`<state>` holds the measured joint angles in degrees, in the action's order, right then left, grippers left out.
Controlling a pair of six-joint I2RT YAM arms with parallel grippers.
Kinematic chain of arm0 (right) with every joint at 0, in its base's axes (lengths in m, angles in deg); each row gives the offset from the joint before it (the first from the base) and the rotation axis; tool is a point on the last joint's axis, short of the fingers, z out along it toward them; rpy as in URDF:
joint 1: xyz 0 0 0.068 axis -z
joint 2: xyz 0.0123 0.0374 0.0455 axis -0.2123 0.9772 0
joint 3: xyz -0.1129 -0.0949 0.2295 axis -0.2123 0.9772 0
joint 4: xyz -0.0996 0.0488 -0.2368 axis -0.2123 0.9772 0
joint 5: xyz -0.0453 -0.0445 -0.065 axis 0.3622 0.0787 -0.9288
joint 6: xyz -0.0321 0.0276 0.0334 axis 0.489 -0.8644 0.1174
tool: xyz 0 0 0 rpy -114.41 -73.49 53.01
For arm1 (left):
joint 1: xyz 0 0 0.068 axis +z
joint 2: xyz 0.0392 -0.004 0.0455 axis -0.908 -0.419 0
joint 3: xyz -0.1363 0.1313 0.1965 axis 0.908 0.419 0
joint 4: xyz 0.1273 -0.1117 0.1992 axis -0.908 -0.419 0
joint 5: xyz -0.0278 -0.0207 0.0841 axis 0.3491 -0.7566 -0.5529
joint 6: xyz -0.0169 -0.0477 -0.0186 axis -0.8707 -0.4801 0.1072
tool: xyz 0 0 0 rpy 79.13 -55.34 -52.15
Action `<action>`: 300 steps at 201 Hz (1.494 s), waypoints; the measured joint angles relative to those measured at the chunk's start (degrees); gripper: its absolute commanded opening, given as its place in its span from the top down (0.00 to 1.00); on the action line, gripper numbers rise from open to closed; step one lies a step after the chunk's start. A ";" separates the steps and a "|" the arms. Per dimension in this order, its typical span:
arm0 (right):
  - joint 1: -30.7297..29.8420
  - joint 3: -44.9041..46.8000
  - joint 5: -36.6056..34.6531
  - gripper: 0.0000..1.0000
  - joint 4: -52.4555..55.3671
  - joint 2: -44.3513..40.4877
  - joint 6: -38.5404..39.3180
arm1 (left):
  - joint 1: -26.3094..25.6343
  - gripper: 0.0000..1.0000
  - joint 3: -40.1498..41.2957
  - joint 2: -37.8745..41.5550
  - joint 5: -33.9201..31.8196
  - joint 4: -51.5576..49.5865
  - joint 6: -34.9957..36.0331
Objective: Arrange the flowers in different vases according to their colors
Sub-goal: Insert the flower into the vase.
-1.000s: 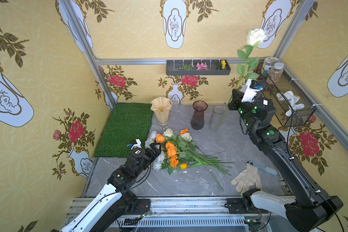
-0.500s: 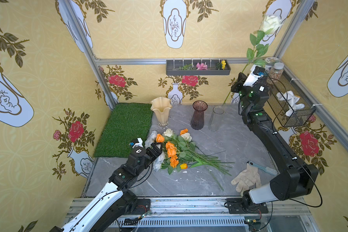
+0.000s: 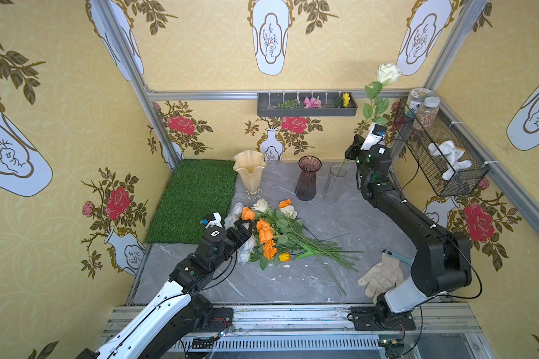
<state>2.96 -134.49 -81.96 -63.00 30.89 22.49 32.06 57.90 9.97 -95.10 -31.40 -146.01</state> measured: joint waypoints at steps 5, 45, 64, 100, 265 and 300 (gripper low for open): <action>0.00 0.57 0.02 1.00 -0.13 0.24 -0.35 | 0.00 0.04 0.00 -0.13 -0.02 0.00 0.04; 0.00 3.76 0.02 0.98 -1.73 2.01 -1.40 | 0.00 0.05 -0.02 -0.72 -0.17 0.04 0.46; 0.00 5.01 0.00 0.88 -1.66 2.21 -1.49 | 0.00 0.05 -0.20 -1.29 -0.17 0.09 0.50; 0.00 6.49 -0.13 0.38 -1.51 1.77 -1.70 | 0.00 0.05 -0.26 -1.66 -0.20 0.11 0.63; -4.31 2.58 10.88 0.32 43.74 -22.38 -11.82 | 0.00 0.05 2.19 5.31 -1.01 1.18 -0.70; -20.63 3.78 13.07 0.33 57.53 -23.21 -13.07 | 0.00 0.06 3.23 8.35 -1.27 0.37 -1.95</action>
<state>-17.68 -130.71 -68.89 -5.48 7.68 9.42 32.06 61.13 18.32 -96.37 -31.03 -147.96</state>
